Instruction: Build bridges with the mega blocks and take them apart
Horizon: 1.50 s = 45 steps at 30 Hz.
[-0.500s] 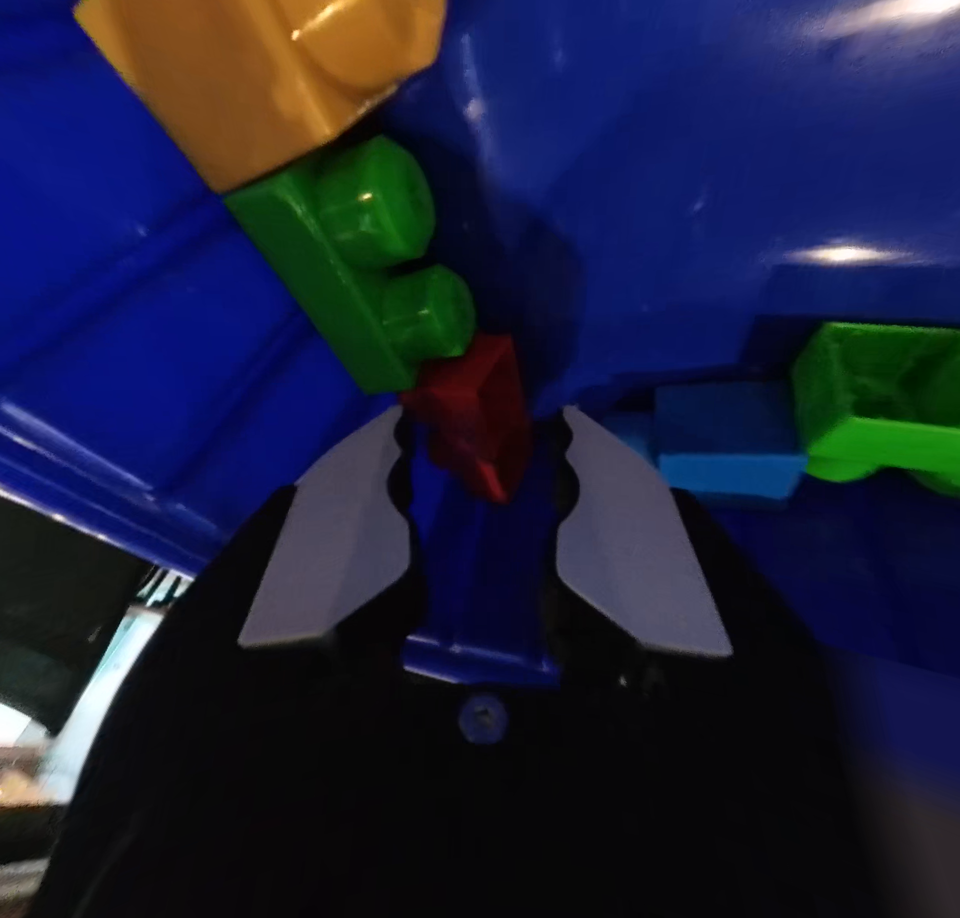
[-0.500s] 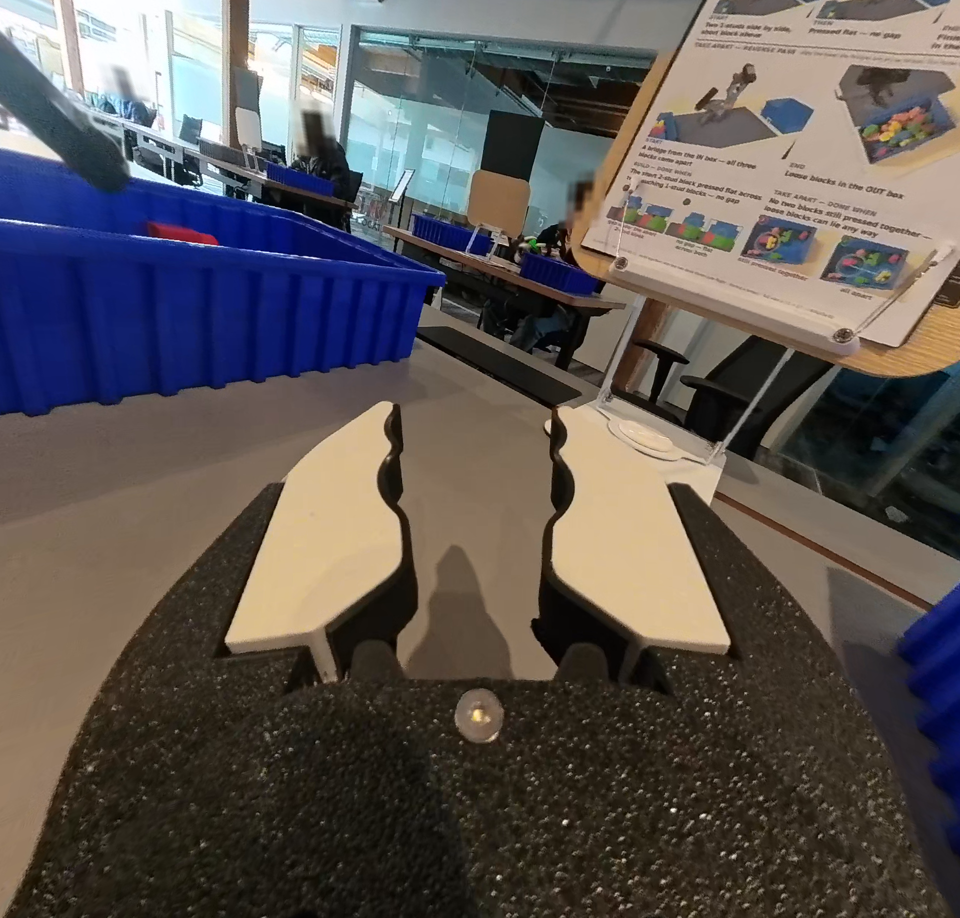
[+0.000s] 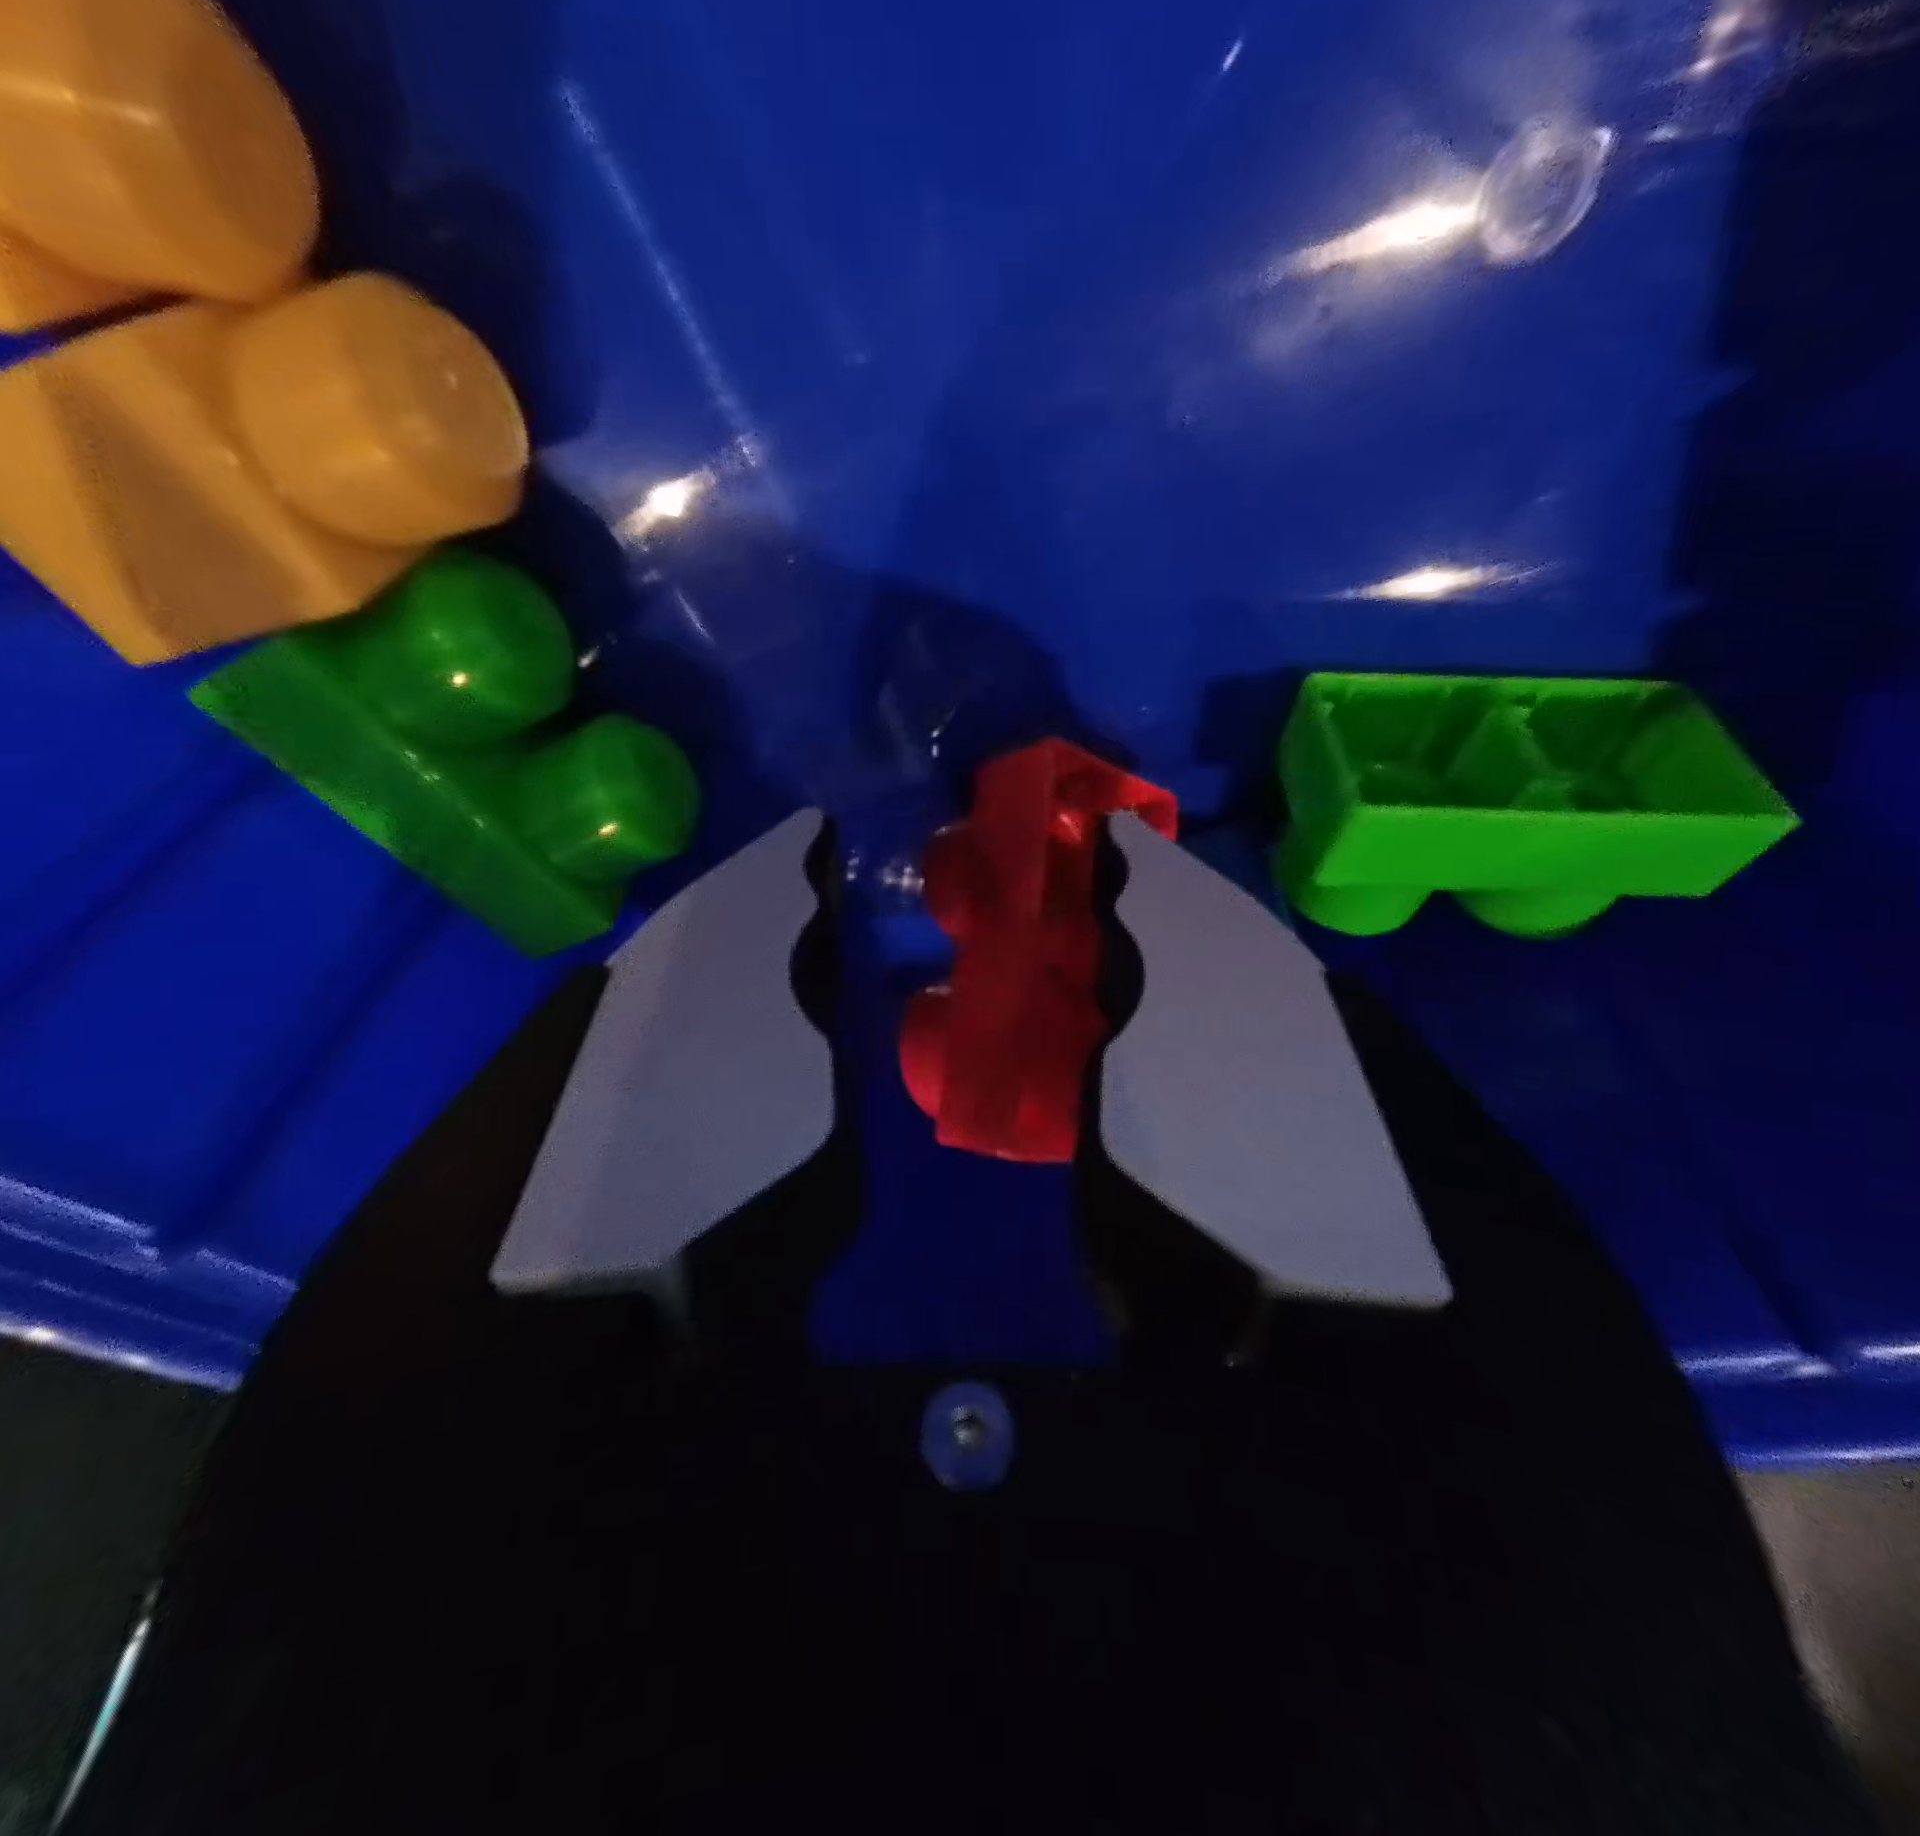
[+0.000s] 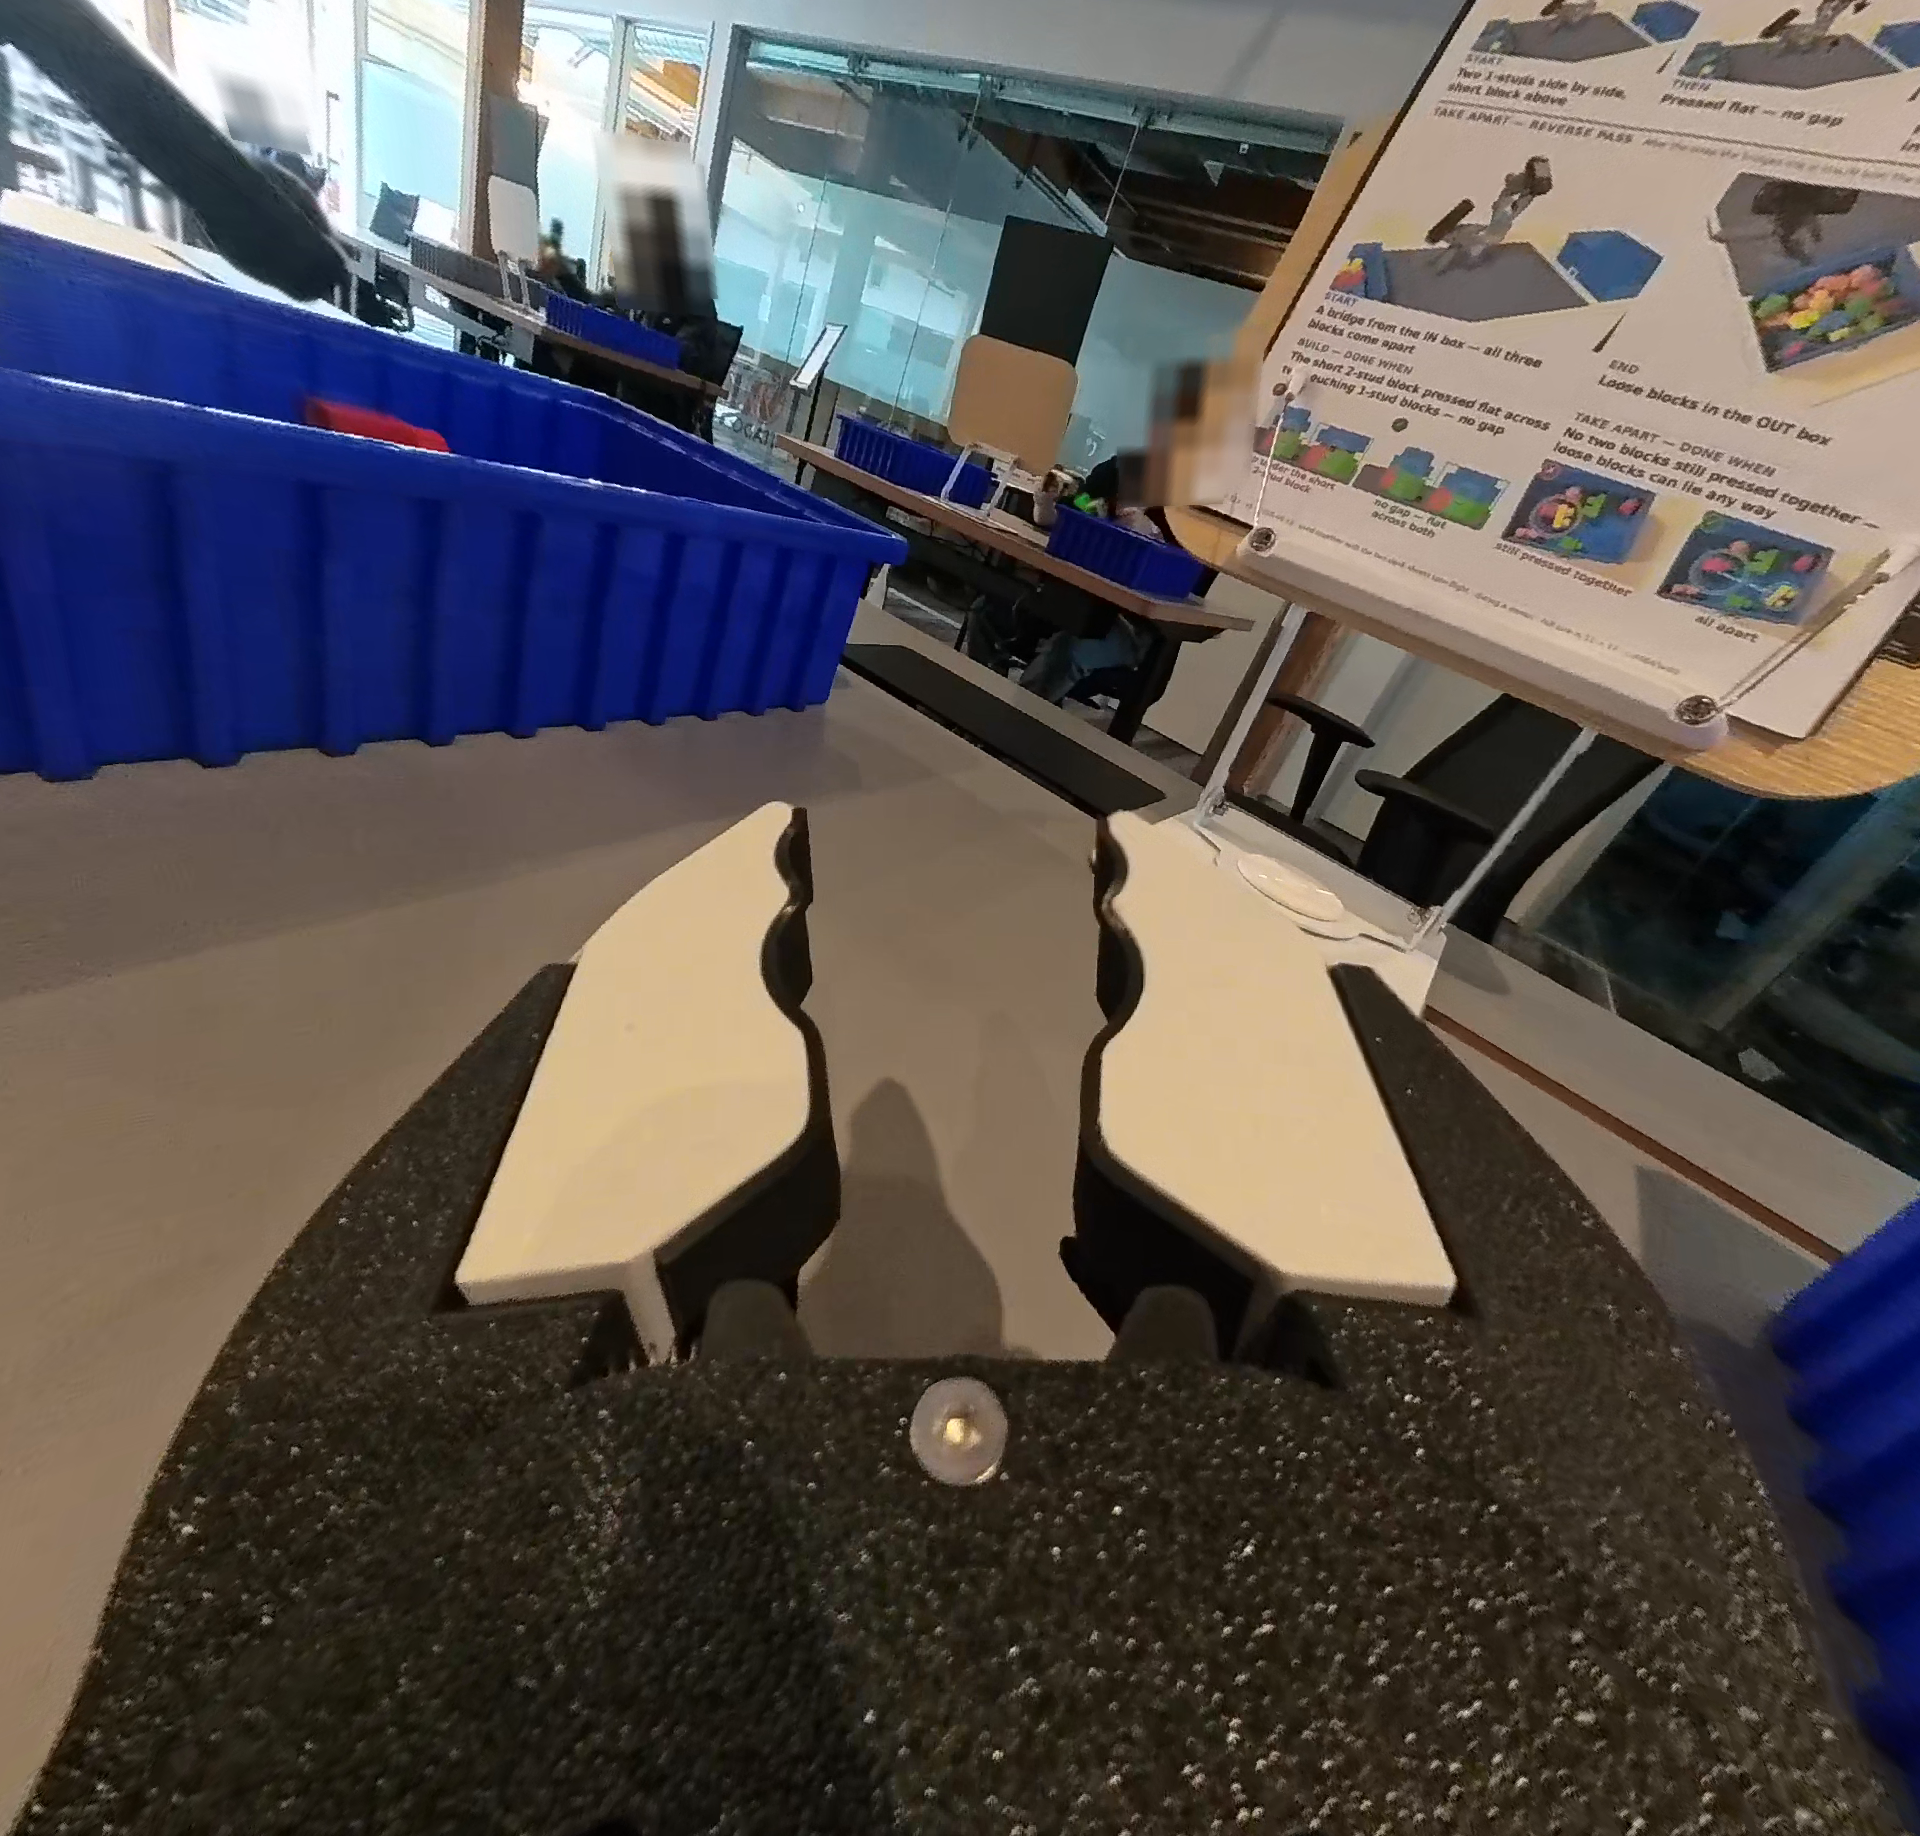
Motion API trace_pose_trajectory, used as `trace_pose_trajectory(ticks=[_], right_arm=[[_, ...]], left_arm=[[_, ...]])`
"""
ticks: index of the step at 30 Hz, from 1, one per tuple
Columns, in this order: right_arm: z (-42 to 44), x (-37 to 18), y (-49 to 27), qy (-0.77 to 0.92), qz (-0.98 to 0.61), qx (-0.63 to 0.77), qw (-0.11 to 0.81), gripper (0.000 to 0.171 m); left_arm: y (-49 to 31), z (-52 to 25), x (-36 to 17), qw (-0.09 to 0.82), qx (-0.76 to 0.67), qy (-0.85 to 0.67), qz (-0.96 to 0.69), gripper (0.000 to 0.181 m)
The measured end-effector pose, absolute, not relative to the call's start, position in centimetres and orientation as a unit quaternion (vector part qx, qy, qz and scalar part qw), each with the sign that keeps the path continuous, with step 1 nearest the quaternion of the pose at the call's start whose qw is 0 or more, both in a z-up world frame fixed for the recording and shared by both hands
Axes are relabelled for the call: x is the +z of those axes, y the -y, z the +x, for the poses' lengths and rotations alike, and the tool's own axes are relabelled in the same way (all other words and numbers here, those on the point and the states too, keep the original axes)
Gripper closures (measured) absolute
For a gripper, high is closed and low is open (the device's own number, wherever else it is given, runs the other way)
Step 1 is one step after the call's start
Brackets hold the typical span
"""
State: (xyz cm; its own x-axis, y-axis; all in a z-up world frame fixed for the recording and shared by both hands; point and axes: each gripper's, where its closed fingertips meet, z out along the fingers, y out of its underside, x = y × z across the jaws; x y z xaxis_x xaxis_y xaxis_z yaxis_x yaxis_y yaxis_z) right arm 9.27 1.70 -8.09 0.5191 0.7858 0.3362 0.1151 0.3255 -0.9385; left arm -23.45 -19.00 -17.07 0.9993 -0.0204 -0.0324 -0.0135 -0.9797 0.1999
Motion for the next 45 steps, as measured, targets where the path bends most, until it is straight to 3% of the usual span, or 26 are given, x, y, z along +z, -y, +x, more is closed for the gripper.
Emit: trace_pose_trajectory(ticks=[2, 4, 6, 11, 15, 20, 24, 27, 31, 32, 34, 35, 38, 41, 45], right_arm=[[9.0, -8.3, -1.6, 0.433, -0.528, 0.24, 0.691, 0.119], [8.9, -8.5, -1.6, 0.442, -0.526, 0.231, 0.689, 0.12], [8.7, -8.7, -1.5, 0.452, -0.52, 0.22, 0.69, 0.121], [8.5, -8.8, -1.2, 0.466, -0.511, 0.207, 0.692, 0.122], [8.4, -8.2, -0.7, 0.46, -0.501, 0.225, 0.698, 0.122], [8.1, -5.1, 3.1, 0.44, -0.435, 0.406, 0.672, 0.123], [7.6, -3.4, 8.1, 0.443, -0.385, 0.607, 0.536, 0.118], [7.7, -1.9, 10.1, 0.413, -0.349, 0.704, 0.461, 0.096], [8.5, -0.5, 10.7, 0.378, -0.324, 0.75, 0.435, 0.1], [8.4, -0.7, 10.7, 0.383, -0.335, 0.749, 0.426, 0.106], [8.5, -1.3, 11.4, 0.41, -0.339, 0.752, 0.39, 0.136], [8.5, -1.4, 11.1, 0.409, -0.351, 0.751, 0.381, 0.136], [8.8, -1.2, 9.3, 0.389, -0.382, 0.742, 0.391, 0.137], [8.7, -3.4, 6.9, 0.443, -0.471, 0.634, 0.424, 0.137], [9.9, -9.7, 5.0, 0.625, -0.563, 0.332, 0.427, 0.137]], left_arm=[[19.5, -23.8, -17.2, 0.11, -0.019, 0.006, 0.994, 0.144], [19.6, -24.4, -17.1, 0.106, -0.031, 0.01, 0.994, 0.171], [19.3, -24.6, -16.6, 0.09, -0.033, 0.011, 0.995, 0.177], [16.1, -22.3, -13.5, -0.019, 0.022, 0.02, 0.999, 0.178], [12.0, -16.6, -8.2, -0.176, 0.102, 0.074, 0.976, 0.178], [9.0, -5.4, -0.2, -0.394, 0.194, 0.206, 0.874, 0.178], [9.0, 2.3, 3.6, -0.538, 0.228, 0.294, 0.757, 0.178], [9.2, 6.0, 4.0, -0.585, 0.279, 0.291, 0.703, 0.178], [8.3, 8.6, 2.4, -0.603, 0.364, 0.221, 0.675, 0.179], [8.3, 9.2, 2.0, -0.597, 0.391, 0.212, 0.668, 0.178], [8.1, 9.5, 1.3, -0.592, 0.418, 0.194, 0.662, 0.178], [7.9, 9.3, 1.0, -0.592, 0.419, 0.184, 0.663, 0.171], [7.9, 7.6, 0.6, -0.596, 0.406, 0.163, 0.673, 0.131], [8.5, 5.0, 0.3, -0.618, 0.346, 0.152, 0.69, 0.124], [9.7, 2.2, -0.2, -0.633, 0.275, 0.135, 0.711, 0.125]])
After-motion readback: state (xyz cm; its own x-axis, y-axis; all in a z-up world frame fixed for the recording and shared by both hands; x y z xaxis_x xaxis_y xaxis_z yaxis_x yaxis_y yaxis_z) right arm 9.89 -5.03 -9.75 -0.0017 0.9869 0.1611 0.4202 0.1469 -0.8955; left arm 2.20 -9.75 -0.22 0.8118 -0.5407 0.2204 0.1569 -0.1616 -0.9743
